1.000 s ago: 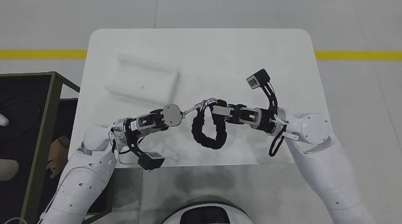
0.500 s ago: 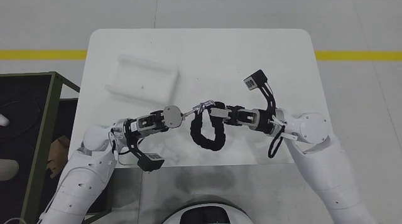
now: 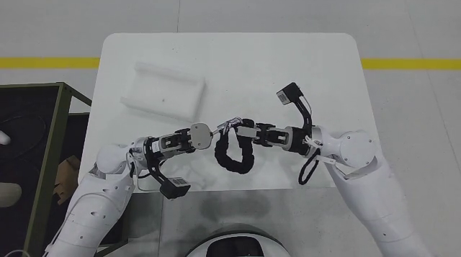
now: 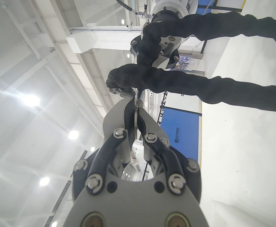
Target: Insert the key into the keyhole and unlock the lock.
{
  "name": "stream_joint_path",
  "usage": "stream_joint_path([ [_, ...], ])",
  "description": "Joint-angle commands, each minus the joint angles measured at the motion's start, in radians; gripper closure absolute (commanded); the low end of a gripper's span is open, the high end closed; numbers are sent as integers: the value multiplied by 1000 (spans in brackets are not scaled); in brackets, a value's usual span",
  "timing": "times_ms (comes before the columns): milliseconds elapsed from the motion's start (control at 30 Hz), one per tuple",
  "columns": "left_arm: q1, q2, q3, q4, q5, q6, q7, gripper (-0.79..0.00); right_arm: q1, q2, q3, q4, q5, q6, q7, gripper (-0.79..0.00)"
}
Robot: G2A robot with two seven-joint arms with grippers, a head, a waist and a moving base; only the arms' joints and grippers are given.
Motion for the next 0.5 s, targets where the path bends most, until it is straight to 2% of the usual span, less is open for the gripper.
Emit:
stream_joint_path([
  [0,1,0,0,-1,0,0,-4,0,-2,1,-1,-5,-2,2,0,0],
  [67,1,1,2,-2,-1,-4,-1,0,-3,2,-2,-7,-2,3,-1,0],
  [100,1,2,3,-2,-1,-7,3,-151,-4,2,-2,-7,0,2,-1,0],
  [133,1,2,3,-2,-2,-9,7,-551,-4,3,-2,-7,0,1,0,0],
  [167,0,3,3,-1,-3,-11,9,-785,-4,3,-2,-6,0,0,0,0],
  [300,4,4,0,-3,-18,-8,12,-785,-7,3,-1,-3,9,-14,-21,0],
  [467,15,4,-20,29,-135,-49,-3,-785,-14,4,25,11,41,-41,-60,0],
])
